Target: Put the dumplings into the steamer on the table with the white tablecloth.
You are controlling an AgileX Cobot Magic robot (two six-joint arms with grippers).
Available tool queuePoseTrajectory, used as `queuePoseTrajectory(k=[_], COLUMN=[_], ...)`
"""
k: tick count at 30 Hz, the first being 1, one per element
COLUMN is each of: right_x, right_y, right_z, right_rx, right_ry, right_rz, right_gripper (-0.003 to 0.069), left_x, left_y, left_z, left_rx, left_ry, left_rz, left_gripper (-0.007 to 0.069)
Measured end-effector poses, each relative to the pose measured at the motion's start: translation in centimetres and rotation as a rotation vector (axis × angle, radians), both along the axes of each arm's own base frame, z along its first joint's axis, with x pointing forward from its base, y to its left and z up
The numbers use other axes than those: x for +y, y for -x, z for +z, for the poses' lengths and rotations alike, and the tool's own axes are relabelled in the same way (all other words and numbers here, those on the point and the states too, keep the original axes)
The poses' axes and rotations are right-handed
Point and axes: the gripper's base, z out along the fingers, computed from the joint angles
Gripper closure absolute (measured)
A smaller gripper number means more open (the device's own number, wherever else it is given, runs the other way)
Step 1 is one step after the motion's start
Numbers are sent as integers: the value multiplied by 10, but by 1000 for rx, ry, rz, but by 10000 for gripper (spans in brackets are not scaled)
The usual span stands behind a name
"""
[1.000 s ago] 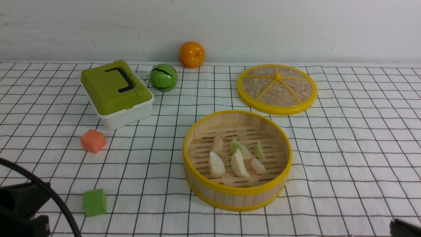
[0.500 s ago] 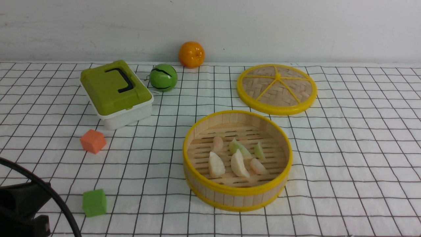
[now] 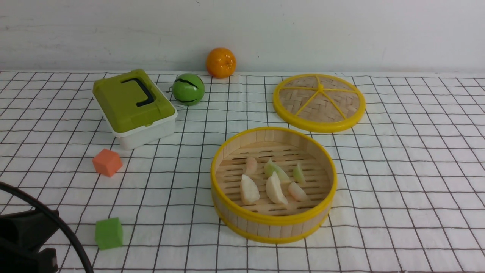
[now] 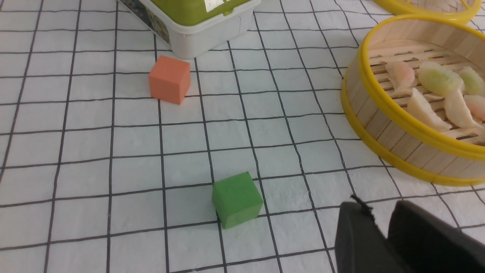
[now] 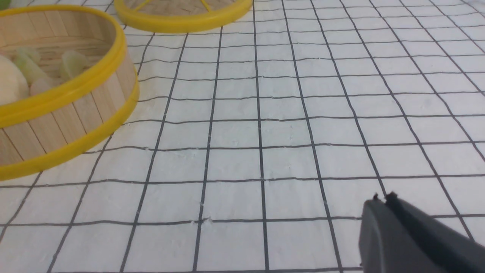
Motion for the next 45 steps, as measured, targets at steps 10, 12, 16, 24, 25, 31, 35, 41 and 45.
queuePoseTrajectory(k=[10, 12, 16, 24, 25, 31, 35, 41, 45], right_x=[0, 0, 0, 0, 0, 0, 0, 0, 0], right_y=[0, 0, 0, 0, 0, 0, 0, 0, 0], right_z=[0, 0, 0, 0, 0, 0, 0, 0, 0], right_rx=[6, 6, 6, 6, 6, 6, 6, 6, 6], right_ry=[-1, -1, -1, -1, -1, -1, -1, -3, -4], right_rz=[0, 0, 0, 0, 0, -2, -2, -2, -1], right_gripper=[654, 650, 642, 629, 628, 618, 611, 603, 597], left_x=[0, 0, 0, 5, 8, 25, 32, 35, 35], left_y=[0, 0, 0, 14, 19, 49, 57, 56, 58], left_z=[0, 0, 0, -26, -35, -69, -86, -108, -114], left_rx=[1, 2, 3, -28, -35, -176, -282, -238, -180], left_ry=[0, -1, -1, 9, 11, 138, 136, 108, 98], left_rz=[0, 0, 1, -15, -14, 89, 184, 262, 264], left_gripper=[487, 482, 479, 477, 476, 472, 472, 518, 578])
